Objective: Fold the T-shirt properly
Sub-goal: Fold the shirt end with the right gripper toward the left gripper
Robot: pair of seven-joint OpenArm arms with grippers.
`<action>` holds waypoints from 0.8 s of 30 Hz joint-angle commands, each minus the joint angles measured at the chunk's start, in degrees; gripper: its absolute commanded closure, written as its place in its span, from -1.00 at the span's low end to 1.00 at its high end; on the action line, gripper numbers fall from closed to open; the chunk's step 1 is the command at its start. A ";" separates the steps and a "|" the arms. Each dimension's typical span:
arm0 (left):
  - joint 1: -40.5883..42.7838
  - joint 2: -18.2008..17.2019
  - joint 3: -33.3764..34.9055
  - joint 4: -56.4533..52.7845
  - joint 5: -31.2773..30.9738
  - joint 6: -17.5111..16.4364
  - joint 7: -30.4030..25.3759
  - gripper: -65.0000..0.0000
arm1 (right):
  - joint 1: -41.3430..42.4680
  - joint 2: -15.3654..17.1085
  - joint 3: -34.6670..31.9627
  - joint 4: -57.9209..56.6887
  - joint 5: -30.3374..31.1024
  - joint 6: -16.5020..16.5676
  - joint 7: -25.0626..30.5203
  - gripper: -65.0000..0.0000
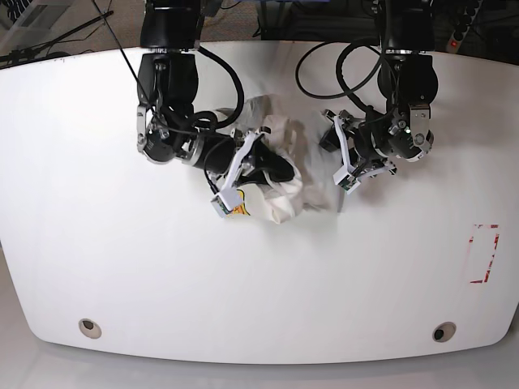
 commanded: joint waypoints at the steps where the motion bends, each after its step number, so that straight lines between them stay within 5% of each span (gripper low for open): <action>1: -0.07 0.06 0.00 0.18 0.76 -0.03 1.56 0.09 | 2.09 0.52 -1.37 -1.74 1.98 0.52 2.90 0.47; 5: -0.16 0.06 -0.09 0.44 0.67 -0.03 1.47 0.09 | 3.85 1.05 -6.38 -4.38 1.89 -6.56 7.38 -0.27; 8: -0.34 0.06 -1.15 1.50 0.50 -0.03 1.38 0.09 | 4.12 3.68 -10.25 -3.85 2.42 -12.10 9.14 -0.51; 16: -0.25 -0.47 -7.21 8.35 -8.21 -0.03 1.56 0.09 | 1.39 7.82 -12.62 7.49 2.51 -14.12 9.14 -0.40; 24: 2.39 -5.65 -14.25 14.86 -9.18 -0.03 1.64 0.09 | -3.71 12.03 -12.71 11.27 2.07 -14.03 9.05 -0.40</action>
